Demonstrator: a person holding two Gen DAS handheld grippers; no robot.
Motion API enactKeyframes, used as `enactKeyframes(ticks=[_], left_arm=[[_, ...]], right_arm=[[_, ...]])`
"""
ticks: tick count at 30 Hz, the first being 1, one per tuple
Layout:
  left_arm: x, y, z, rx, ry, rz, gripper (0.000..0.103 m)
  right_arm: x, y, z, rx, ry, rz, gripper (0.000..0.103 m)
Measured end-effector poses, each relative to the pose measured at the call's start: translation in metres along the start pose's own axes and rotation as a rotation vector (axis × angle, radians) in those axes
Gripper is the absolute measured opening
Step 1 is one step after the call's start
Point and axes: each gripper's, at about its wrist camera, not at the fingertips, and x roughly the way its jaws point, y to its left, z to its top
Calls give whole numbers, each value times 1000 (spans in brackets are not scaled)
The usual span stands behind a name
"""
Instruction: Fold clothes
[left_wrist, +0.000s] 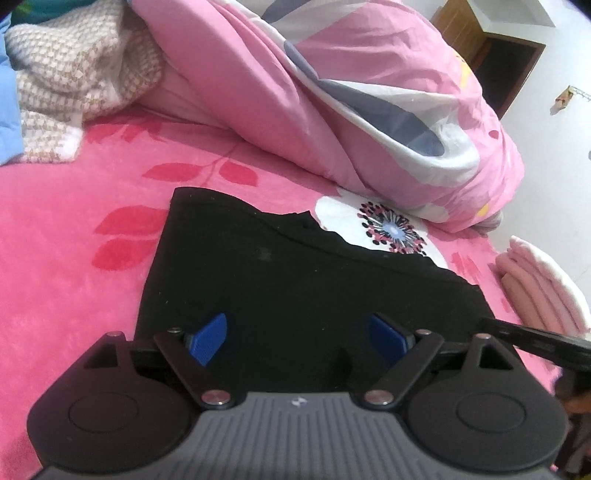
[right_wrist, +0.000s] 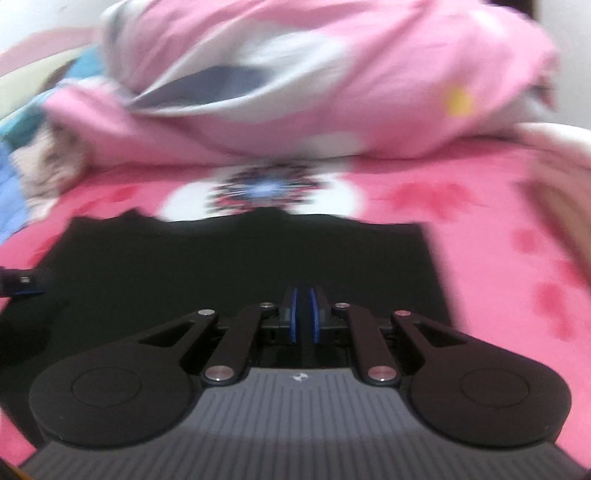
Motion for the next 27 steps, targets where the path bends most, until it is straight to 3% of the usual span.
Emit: enactKeyframes(ticks=[2, 4, 6, 8, 10, 15, 19, 22, 23, 27], left_arm=[[-1, -1, -1, 12, -1, 0, 87], [0, -3, -2, 36, 1, 5, 87], [0, -5, -3, 48, 1, 8, 88], [0, -5, -3, 45, 3, 5, 89], [0, -4, -2, 36, 5, 0, 89], [-1, 0, -1, 17, 9, -25, 91], [-3, 4, 1, -12, 11, -46, 91], [-6, 6, 4, -39, 19, -56, 91], [-9, 5, 6, -42, 15, -65, 91], [-17, 0, 7, -24, -12, -84, 92]], right_arm=[[20, 2, 4, 24, 36, 33, 7], [35, -9, 7, 42, 49, 4, 6], [37, -32, 14, 145, 44, -12, 0], [33, -47, 23, 227, 26, -66, 3], [27, -52, 31, 235, -7, -160, 7], [40, -52, 39, 225, 26, -139, 7], [55, -77, 40, 245, 74, -283, 7], [39, -93, 44, 291, 86, -410, 11], [30, -92, 43, 292, 84, -404, 12], [-8, -53, 29, 198, 46, -149, 13]])
